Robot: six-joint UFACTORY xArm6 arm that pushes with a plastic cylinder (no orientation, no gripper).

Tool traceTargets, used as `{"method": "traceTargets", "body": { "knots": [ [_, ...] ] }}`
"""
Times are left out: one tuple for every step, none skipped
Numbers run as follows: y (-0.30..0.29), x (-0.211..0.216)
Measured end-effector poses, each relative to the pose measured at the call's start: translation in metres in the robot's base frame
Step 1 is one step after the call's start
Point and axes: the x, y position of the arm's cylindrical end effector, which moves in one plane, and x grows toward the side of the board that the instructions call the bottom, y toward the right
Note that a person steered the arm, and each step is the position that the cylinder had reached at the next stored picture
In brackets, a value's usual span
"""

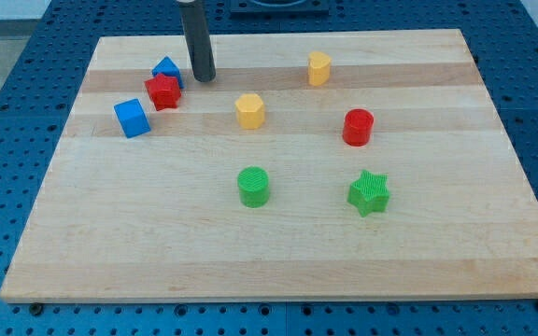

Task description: Push the red star to the right of the blue cube

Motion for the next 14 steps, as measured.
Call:
{"method": "traceTargets", "body": {
  "knots": [
    [-0.017, 0.000],
    [-0.017, -0.007],
    [-0.017, -0.038],
    [-0.017, -0.038],
    [-0.051, -0.038],
    [-0.051, -0.038],
    [-0.051, -0.025],
    [-0.051, -0.011],
    [-0.051, -0.006],
    [-0.051, -0.006],
    [-0.053, 0.003],
    [-0.058, 0.025],
    [-0.060, 0.045],
    [-0.060, 0.043]
  ]
}}
